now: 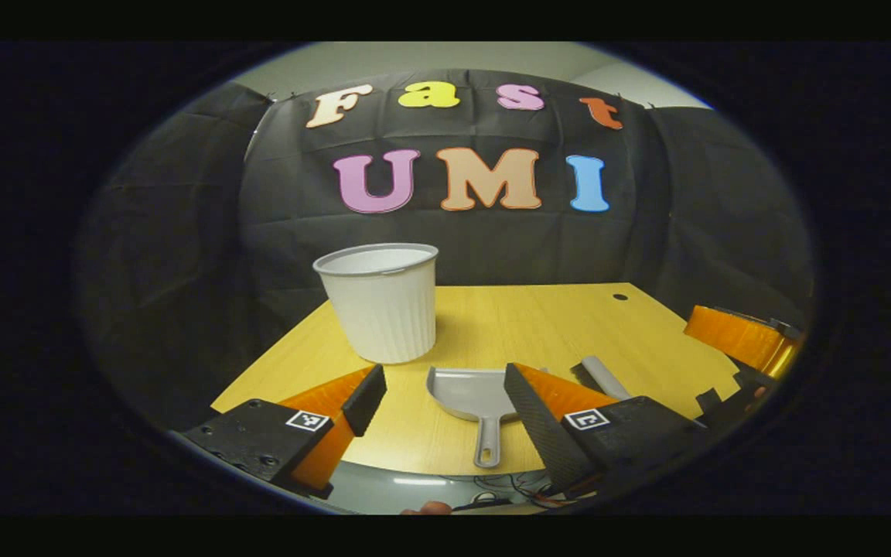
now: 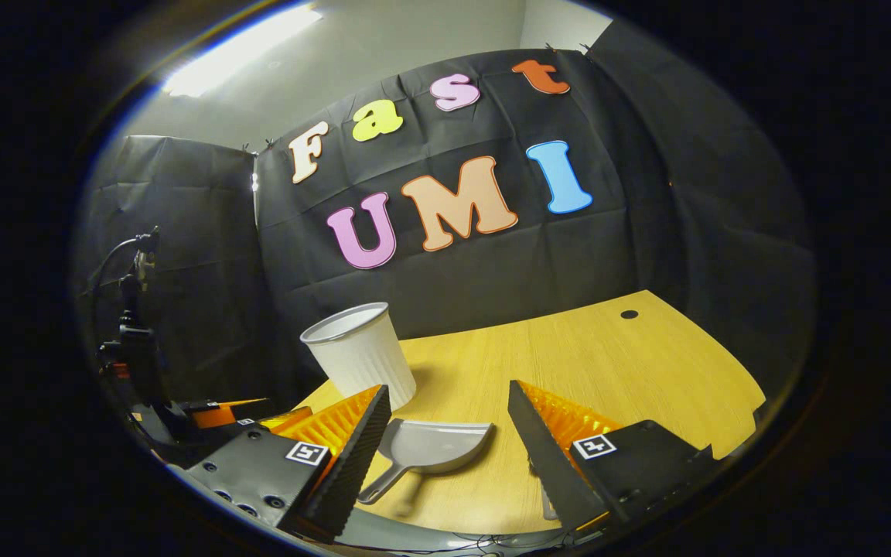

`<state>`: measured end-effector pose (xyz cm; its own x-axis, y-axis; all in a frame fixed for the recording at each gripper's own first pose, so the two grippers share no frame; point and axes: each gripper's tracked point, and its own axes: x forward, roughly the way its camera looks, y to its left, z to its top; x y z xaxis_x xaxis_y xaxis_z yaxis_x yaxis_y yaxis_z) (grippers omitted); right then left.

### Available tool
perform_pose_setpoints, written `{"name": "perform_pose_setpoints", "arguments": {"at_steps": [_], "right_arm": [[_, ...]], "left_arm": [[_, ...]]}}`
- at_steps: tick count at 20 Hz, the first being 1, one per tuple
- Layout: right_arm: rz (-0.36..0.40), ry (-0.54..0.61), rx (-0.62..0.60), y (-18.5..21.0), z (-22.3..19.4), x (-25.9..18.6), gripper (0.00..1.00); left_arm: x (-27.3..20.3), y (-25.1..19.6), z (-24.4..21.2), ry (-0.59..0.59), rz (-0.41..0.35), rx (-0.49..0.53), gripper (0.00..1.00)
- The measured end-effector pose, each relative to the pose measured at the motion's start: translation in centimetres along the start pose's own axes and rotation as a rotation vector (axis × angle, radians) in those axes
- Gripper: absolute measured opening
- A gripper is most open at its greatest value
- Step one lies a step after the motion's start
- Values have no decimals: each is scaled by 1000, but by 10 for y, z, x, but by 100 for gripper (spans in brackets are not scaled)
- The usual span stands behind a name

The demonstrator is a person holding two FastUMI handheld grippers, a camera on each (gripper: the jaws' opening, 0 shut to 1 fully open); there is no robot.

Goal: Pick up the small broom and dustpan from the desktop, sweep the trash into the dustpan with the broom, and then empty the trash into the garbage bin.

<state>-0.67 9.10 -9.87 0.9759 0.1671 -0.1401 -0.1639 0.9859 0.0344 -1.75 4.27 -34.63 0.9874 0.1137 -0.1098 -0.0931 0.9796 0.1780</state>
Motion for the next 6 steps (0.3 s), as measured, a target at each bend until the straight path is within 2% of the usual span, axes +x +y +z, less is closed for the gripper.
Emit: {"name": "perform_pose_setpoints", "arguments": {"at_steps": [6], "right_arm": [[-19,-5,8,-2,-2,0,98]], "left_arm": [[2,-10,-2,15,-41,6,95]]}}
